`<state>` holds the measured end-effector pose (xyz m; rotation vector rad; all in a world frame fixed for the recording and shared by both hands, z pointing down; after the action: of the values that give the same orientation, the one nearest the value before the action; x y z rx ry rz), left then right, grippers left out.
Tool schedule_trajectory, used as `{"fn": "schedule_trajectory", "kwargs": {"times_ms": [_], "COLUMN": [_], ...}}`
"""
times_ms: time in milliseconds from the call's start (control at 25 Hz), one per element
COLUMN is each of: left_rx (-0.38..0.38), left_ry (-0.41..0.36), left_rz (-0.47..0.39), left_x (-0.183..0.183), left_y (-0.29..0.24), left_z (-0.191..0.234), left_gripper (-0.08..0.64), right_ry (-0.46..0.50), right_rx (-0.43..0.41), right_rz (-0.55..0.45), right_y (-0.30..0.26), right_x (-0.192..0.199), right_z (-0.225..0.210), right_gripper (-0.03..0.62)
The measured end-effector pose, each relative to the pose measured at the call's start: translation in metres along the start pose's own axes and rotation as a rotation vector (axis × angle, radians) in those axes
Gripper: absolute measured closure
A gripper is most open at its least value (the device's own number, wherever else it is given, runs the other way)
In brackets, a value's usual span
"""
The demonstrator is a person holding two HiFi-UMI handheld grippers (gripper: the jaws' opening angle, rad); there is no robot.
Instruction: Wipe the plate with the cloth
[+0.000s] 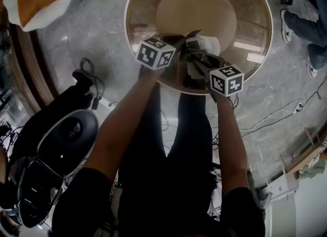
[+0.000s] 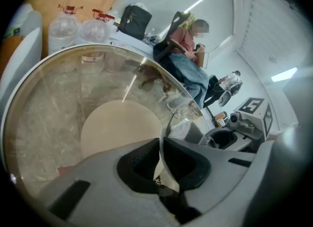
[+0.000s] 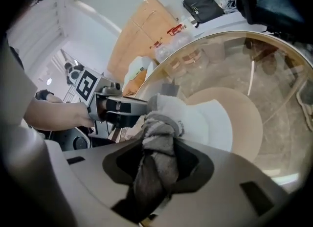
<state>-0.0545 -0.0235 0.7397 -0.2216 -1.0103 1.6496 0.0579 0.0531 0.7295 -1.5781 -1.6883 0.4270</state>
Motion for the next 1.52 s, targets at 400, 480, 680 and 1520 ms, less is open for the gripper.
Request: {"fn": "schedule_trajectory", "kwargs": {"times_ms": [400,480,680,1520], "left_rx": [-0.014,-0.026,-0.091,0.069], "left_ry": [-0.018,-0.027,-0.033,0.15], "left_rz": [0.02,0.026,0.029,-0.356], "left_x": [0.003,0.001,-0.008,-0.014], "left_y": [0.005,0.004,0.009,0.234], "left_z": [0.003,0.002,0.001,-0.242], "left_gripper": [0.531,0.531,0.531,0.554], "right_ry": [-0.011,-0.008,0.052,0.124], "right_rx": [0.094,0.112,0.101,-0.697], "right_rz": [-0.077,-0.065,-0.011,-0.206], "right_y": [0.039,0.051,0.057,0.297], "right_x": [-0.036,-0.029,-0.018,-0.098], "right_z": [-0.051,-0.055,-0.06,0.149], "right_gripper": [0.452,0.452,0.451,0.443]}}
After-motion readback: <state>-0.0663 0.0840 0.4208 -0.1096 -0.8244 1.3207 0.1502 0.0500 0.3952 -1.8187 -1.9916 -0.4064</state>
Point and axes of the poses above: the fingertips, and each gripper's own axes: y backward along the fingers, z to its left, x out of its underside, the point moved 5 cm from there along y, backward along the fingers, and after that the axes turned 2 degrees about z, right-handed, at the moved point
